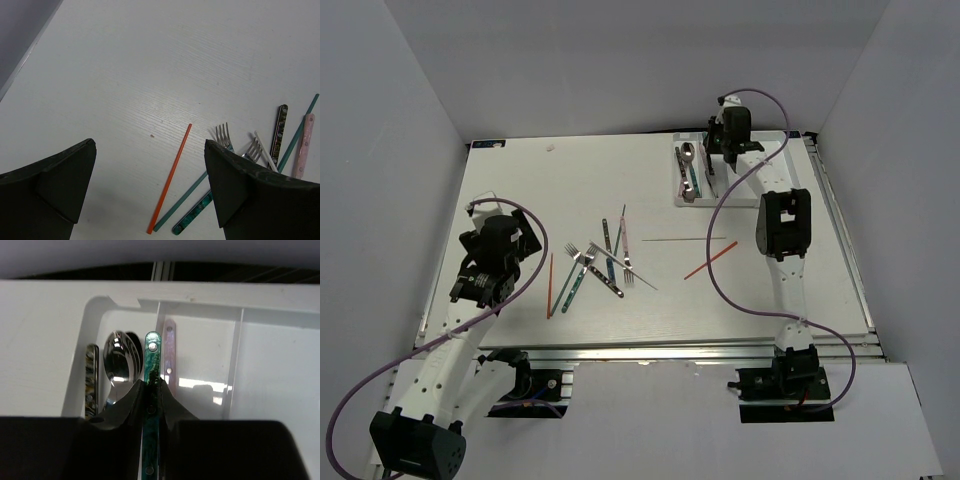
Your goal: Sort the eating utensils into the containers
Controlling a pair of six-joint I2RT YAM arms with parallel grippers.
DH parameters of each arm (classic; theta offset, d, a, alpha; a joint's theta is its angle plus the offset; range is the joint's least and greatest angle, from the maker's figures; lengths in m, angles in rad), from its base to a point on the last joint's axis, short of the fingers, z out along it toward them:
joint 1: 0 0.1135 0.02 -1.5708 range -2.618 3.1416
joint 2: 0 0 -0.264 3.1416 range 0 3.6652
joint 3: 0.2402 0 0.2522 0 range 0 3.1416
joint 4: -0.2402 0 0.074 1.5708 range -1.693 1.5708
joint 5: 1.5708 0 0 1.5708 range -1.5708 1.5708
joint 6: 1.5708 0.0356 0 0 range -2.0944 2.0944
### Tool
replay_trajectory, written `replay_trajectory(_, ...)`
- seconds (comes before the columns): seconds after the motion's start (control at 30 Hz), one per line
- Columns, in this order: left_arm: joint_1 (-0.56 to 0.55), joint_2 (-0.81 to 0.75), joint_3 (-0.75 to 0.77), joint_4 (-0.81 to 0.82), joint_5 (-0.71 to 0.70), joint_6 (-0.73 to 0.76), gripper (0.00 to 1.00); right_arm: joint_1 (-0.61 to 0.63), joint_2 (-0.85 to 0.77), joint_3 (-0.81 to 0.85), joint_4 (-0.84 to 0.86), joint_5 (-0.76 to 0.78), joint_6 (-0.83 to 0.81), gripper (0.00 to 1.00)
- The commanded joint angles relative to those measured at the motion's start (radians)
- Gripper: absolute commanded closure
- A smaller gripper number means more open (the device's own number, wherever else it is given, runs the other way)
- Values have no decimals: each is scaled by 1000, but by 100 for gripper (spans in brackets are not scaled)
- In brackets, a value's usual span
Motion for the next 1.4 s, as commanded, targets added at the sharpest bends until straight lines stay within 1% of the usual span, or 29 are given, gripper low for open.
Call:
replay_trajectory(0.0, -6, -17, -9, 3, -19, 4, 2, -19, -82, 66, 73, 21, 47, 100)
replay_trajectory(0.07, -4, -14, -7, 0, -22, 3, 2, -29, -123, 10, 134, 21, 78, 100)
replay_trajectory(0.13, -4, -11, -7, 0, -20, 3, 2, -42, -128, 27, 143, 18, 100, 100)
replay_trajectory(0.3, -4, -5, -7, 3, -17, 4, 2, -48, -85, 89, 162, 0, 66, 100)
replay_trajectory(0.37, -4, -2, -7, 3, -16, 4, 2, -48, -68, 67, 177, -13, 56, 100)
replay_trajectory(0.53, -6, 7, -6, 4, -16, 4, 2, -48, -44, -16, 285, -37, 26, 100)
replay_trajectory(0.7, -4, 20, -4, 3, -13, 6, 2, -46, -17, 4, 285, -59, 17, 100)
replay_trajectory(0.77, -6, 21, -4, 3, -14, 6, 2, -46, -34, -16, 295, -52, 20, 91)
replay_trajectory(0.87, -4, 23, -4, 3, -13, 6, 2, -45, -80, -83, 317, -48, 29, 82)
replay_trajectory(0.93, -4, 23, -3, 3, -13, 6, 2, -43, -120, -144, 332, -45, 35, 71)
replay_trajectory(1.0, -4, 21, -4, 3, -11, 6, 2, -43, -146, -178, 346, -43, 40, 68)
replay_trajectory(1.1, -6, 17, -4, 1, -14, 6, 2, -42, -195, -218, 349, -45, 45, 58)
replay_trajectory(1.13, -4, 17, -4, 1, -14, 6, 2, -39, -220, -226, 349, -46, 45, 43)
replay_trajectory(1.17, -4, 17, -4, 1, -16, 6, 2, -27, -231, -230, 344, -27, 37, 36)
replay_trajectory(1.23, -4, 13, -4, 0, -19, 6, 2, -8, -263, -221, 303, 0, 19, 27)
replay_trajectory(1.3, -4, 13, -4, -2, -20, 6, 2, 38, -292, -212, 260, 93, -17, 18)
replay_trajectory(1.33, -4, 13, -4, -2, -22, 4, 2, 59, -325, -212, 198, 195, -21, 11)
replay_trajectory(1.37, -4, 13, -3, -2, -25, 4, 2, 105, -346, -215, 164, 242, -27, 11)
